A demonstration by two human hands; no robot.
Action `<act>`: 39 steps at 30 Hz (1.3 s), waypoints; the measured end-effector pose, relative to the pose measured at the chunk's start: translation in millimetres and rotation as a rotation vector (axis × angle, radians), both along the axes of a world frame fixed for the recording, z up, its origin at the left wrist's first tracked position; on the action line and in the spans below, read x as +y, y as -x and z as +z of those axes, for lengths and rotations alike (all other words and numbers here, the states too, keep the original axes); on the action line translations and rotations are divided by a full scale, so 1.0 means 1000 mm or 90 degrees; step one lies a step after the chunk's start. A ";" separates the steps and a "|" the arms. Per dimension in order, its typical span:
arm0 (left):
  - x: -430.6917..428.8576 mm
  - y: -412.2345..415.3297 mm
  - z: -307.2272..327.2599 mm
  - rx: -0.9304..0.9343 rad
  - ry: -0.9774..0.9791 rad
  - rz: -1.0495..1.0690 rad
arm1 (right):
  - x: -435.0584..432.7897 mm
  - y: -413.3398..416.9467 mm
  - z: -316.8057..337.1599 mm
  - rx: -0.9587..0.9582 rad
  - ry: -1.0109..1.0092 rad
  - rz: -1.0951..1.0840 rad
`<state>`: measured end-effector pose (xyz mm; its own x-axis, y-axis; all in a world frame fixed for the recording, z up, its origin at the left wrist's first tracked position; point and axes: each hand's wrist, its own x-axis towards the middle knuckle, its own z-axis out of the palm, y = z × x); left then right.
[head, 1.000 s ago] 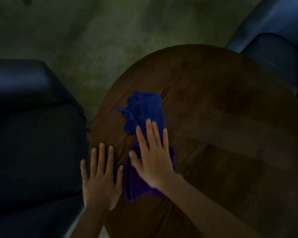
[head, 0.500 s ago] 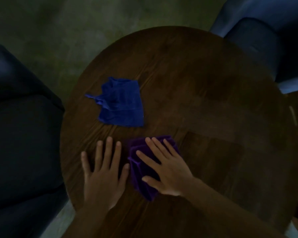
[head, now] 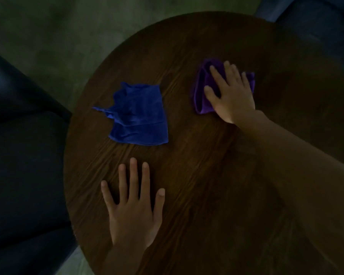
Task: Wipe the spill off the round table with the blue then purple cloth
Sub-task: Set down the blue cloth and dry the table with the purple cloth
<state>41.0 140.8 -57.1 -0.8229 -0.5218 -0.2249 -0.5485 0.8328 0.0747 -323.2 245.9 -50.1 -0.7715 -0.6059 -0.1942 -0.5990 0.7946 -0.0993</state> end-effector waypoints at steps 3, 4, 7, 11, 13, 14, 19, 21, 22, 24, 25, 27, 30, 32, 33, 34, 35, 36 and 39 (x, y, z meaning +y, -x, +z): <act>0.000 0.000 0.002 -0.013 -0.013 0.001 | -0.014 -0.017 0.000 0.011 0.005 -0.056; 0.000 -0.001 0.003 -0.019 -0.020 0.003 | -0.010 -0.036 0.001 0.023 0.017 -0.019; 0.000 -0.002 0.006 -0.042 -0.040 0.013 | 0.040 -0.124 0.000 0.025 0.055 0.207; 0.005 0.005 0.012 -0.063 -0.056 0.027 | 0.113 -0.167 0.001 -0.027 0.002 0.477; 0.017 0.012 0.016 -0.025 -0.061 -0.003 | 0.123 -0.132 0.001 -0.036 -0.012 0.553; 0.026 0.018 0.019 -0.002 -0.067 -0.030 | 0.123 -0.110 0.000 -0.034 0.003 0.552; 0.077 0.073 0.022 0.018 -0.078 -0.138 | 0.141 0.003 -0.001 0.039 0.047 0.016; 0.083 0.092 0.016 -0.002 -0.076 -0.159 | 0.139 0.018 0.003 0.015 0.033 -0.223; 0.082 0.098 0.012 -0.010 -0.067 -0.164 | 0.133 0.013 0.003 0.009 0.033 -0.265; 0.079 0.103 0.004 -0.013 -0.041 -0.170 | 0.126 -0.020 -0.001 0.028 0.048 -0.211; 0.078 0.102 0.002 -0.013 -0.032 -0.170 | 0.128 -0.045 -0.005 0.047 0.061 -0.134; 0.077 0.100 0.000 -0.010 -0.023 -0.176 | 0.145 -0.100 -0.009 0.053 0.074 0.045; 0.082 0.101 0.001 -0.008 -0.020 -0.178 | 0.197 -0.161 -0.009 -0.004 0.061 0.266; 0.084 0.104 0.004 -0.014 -0.019 -0.164 | 0.231 -0.149 -0.008 -0.021 0.054 0.399; 0.084 0.104 0.005 -0.019 -0.019 -0.158 | 0.244 -0.126 -0.008 -0.029 0.056 0.434; 0.083 0.104 0.006 -0.024 -0.018 -0.155 | 0.255 -0.099 -0.008 -0.026 0.057 0.421; 0.083 0.104 0.006 -0.025 -0.018 -0.154 | 0.265 -0.069 -0.007 -0.002 0.061 0.348; 0.083 0.104 0.006 -0.023 -0.015 -0.152 | 0.276 -0.038 -0.005 0.029 0.064 0.219; 0.086 0.105 0.008 -0.024 -0.012 -0.146 | 0.294 0.025 0.005 0.031 0.043 -0.272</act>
<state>-64.1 226.7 -49.6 -0.9100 -0.3179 -0.2663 -0.3483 0.9344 0.0750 -348.0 540.1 -45.1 -0.9629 -0.2404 -0.1224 -0.2232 0.9648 -0.1389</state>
